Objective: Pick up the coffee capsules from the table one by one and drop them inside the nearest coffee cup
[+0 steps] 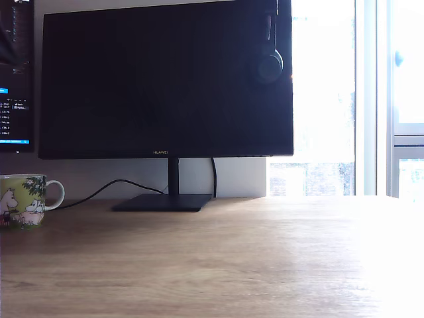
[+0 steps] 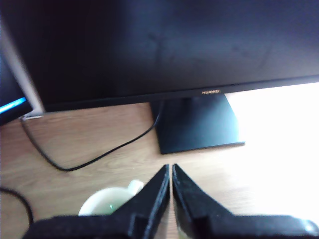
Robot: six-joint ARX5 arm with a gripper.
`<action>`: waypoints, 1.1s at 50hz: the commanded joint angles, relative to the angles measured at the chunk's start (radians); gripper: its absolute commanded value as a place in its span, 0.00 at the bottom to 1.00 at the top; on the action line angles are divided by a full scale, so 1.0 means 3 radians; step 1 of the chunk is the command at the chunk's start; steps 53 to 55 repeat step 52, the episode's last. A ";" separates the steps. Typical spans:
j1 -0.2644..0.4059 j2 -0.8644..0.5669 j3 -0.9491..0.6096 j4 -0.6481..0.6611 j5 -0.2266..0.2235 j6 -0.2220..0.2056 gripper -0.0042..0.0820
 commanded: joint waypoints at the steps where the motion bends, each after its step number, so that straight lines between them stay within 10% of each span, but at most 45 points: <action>1: -0.0003 -0.0221 -0.0254 0.0146 -0.0010 -0.0070 0.03; 24: -0.0003 -0.1595 -0.1628 0.0584 -0.0257 -0.0413 0.03; 55: -0.0003 -0.2916 -0.1963 -0.0219 -0.0389 -0.0570 0.03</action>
